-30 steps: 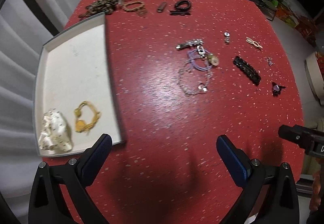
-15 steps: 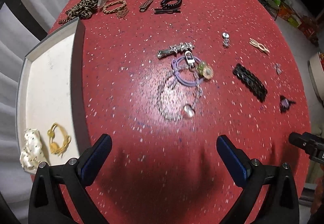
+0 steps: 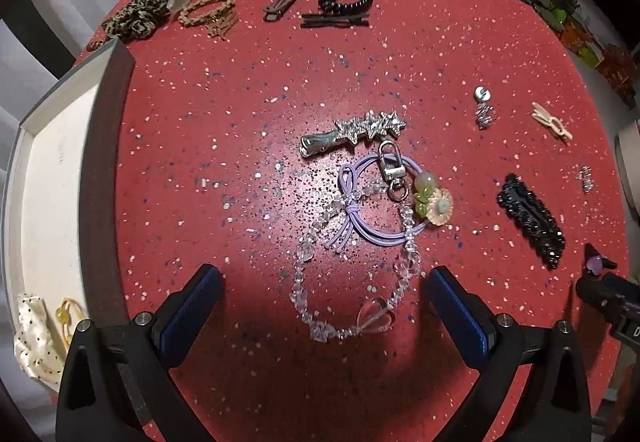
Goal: Organize jewelry
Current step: 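Grasp the crystal bead strap with the left tool while the right tool grasps the black claw clip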
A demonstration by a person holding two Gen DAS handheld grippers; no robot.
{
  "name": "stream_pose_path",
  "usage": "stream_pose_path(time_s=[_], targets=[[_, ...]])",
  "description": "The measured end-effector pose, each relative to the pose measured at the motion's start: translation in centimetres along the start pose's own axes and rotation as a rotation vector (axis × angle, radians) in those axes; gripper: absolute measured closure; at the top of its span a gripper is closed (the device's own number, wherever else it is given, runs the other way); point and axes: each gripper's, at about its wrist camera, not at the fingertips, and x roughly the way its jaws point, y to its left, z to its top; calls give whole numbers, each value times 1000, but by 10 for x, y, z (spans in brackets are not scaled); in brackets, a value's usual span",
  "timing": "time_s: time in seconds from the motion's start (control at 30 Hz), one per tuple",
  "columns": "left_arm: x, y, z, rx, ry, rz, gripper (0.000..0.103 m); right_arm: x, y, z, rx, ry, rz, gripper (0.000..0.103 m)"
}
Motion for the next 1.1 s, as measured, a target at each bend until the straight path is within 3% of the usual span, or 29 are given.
stream_pose_path(time_s=[0.2, 0.37, 0.57, 0.63, 0.7, 0.8, 1.1], targets=[[4, -6, 5, 18, -11, 11, 0, 5, 8, 11, -23, -21, -14, 17], [-1, -21, 8, 37, -31, 1, 12, 7, 19, 17, -44, -34, -32, 21], [-9, -35, 15, 66, -40, -10, 41, 1, 23, 12, -51, -49, -68, 42], [-13, -37, 14, 63, -41, -12, 58, -1, 21, 12, -44, -54, -66, 51], [-16, -36, 13, 59, -39, -12, 71, -3, 21, 13, -44, -57, -65, 66], [-18, -32, 15, 48, -34, -20, 89, -5, 15, 13, -45, -59, -63, 71], [-42, -25, 2, 47, -51, -87, 89, -14, 15, 5, -50, -68, -15, 71]])
